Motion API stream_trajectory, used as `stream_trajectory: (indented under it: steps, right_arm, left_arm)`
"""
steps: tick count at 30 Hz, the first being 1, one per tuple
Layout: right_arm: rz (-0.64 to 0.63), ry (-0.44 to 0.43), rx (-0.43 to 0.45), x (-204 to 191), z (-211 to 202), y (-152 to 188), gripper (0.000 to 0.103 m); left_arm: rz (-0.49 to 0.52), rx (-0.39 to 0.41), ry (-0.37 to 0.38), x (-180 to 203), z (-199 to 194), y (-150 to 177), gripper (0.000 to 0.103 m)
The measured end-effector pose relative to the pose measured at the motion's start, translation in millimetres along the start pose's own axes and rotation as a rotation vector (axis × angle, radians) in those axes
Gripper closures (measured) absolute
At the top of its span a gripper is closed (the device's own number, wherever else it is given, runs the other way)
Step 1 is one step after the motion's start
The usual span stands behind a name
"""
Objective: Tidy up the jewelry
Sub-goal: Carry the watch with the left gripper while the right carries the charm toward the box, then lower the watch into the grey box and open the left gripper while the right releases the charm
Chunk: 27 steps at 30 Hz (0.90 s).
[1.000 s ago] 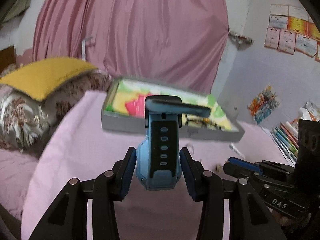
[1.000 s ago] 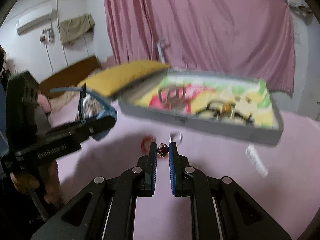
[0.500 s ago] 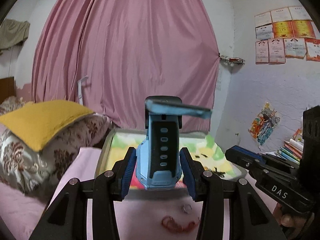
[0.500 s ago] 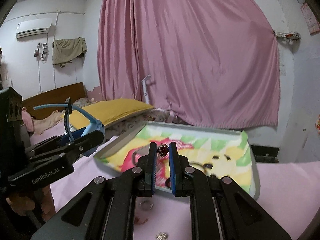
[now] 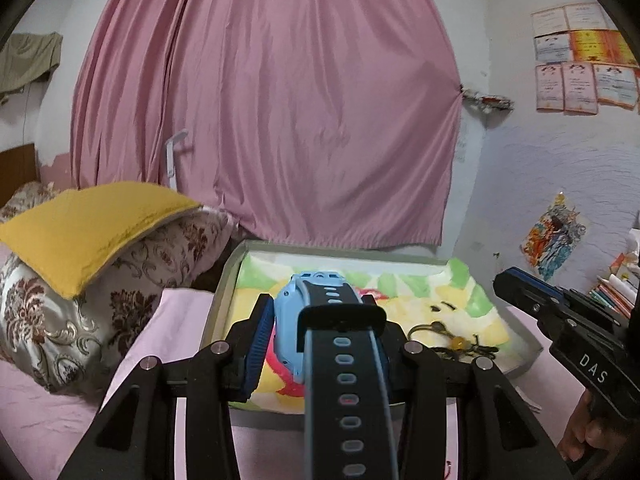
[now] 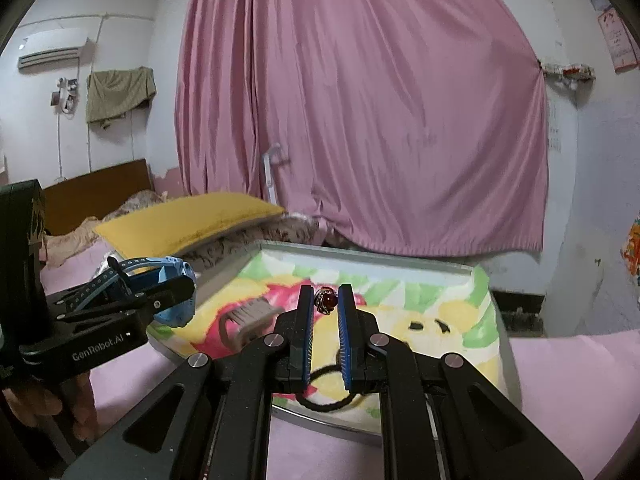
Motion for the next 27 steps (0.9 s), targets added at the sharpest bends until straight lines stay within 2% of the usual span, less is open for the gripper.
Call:
stream_trajectory:
  steps: [12,18,27]
  right_arm:
    - [0.083,-0.052,-0.213,16,41,22,0.093]
    - [0.158,-0.119,-0.337,26,63,38,0.093]
    - [0.173,-0.125,-0.368,27,71,44,0.093]
  left_arm:
    - [-0.082,-0.190,-0.013,-20,33,11,0.062]
    - [-0.080,-0.264,-0.030,-21,42,16,0.062]
    - [-0.079,-0.287,-0.029,-21,44,15,0.062]
Point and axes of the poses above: each gripper's, at about its wrist camera, not at the fingertips, and z roughly the way its jaws point, x to its right, y to its underside, the point moved 1 cm from there along z, roughly the way its jaws point, and after that the axes turned 5 degrees about -z, right-handed, at the moved point
